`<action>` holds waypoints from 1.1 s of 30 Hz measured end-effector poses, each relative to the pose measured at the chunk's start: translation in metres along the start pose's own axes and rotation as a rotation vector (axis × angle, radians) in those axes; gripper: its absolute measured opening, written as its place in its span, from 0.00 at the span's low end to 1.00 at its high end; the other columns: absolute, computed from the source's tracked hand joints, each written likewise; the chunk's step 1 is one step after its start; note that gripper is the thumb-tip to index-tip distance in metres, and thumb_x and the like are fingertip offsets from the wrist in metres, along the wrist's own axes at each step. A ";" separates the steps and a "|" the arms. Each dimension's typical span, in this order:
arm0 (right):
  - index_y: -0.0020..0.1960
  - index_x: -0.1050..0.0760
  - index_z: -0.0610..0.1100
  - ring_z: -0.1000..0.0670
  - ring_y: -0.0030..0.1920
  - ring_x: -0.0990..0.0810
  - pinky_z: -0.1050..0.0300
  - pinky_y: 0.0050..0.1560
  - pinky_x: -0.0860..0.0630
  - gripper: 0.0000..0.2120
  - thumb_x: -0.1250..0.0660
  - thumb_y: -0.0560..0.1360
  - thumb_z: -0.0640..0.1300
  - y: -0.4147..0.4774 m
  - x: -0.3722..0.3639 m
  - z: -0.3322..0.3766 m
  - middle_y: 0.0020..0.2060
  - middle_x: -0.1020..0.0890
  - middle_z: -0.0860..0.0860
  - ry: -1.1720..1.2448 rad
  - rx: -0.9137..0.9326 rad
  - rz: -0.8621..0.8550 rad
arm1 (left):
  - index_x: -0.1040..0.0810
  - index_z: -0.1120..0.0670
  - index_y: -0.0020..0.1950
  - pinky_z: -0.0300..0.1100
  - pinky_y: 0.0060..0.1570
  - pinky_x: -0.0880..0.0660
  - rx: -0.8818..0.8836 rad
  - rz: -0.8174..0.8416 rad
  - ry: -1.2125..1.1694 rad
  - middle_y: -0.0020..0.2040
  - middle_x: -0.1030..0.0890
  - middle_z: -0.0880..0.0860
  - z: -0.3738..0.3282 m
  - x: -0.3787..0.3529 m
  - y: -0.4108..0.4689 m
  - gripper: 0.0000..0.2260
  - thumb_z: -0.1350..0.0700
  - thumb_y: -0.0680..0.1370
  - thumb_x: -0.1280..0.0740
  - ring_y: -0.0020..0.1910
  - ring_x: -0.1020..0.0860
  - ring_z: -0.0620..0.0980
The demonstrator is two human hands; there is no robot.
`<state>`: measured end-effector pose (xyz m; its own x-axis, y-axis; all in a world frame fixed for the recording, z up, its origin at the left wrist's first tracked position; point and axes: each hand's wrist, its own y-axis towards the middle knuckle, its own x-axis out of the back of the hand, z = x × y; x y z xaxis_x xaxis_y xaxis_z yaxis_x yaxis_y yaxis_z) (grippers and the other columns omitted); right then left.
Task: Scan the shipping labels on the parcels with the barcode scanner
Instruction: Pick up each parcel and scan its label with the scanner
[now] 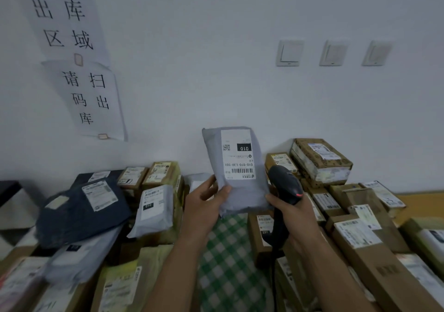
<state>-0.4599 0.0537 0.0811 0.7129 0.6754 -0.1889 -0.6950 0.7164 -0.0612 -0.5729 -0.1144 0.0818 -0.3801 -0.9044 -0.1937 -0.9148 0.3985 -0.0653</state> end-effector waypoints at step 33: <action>0.59 0.21 0.54 0.55 0.33 0.20 0.60 0.37 0.21 0.10 0.26 0.78 0.48 -0.019 -0.052 0.016 0.37 0.16 0.49 -0.449 -0.105 0.382 | 0.26 0.53 0.73 0.47 0.62 0.24 -0.030 -0.219 0.219 0.67 0.21 0.52 0.055 0.042 0.086 0.24 0.60 0.78 0.26 0.63 0.22 0.50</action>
<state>-0.4829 0.0078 0.1080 0.3649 0.9059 0.2150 -0.8991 0.4029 -0.1714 -0.6594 -0.1095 0.0142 -0.1905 -0.9810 0.0374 -0.9807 0.1884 -0.0529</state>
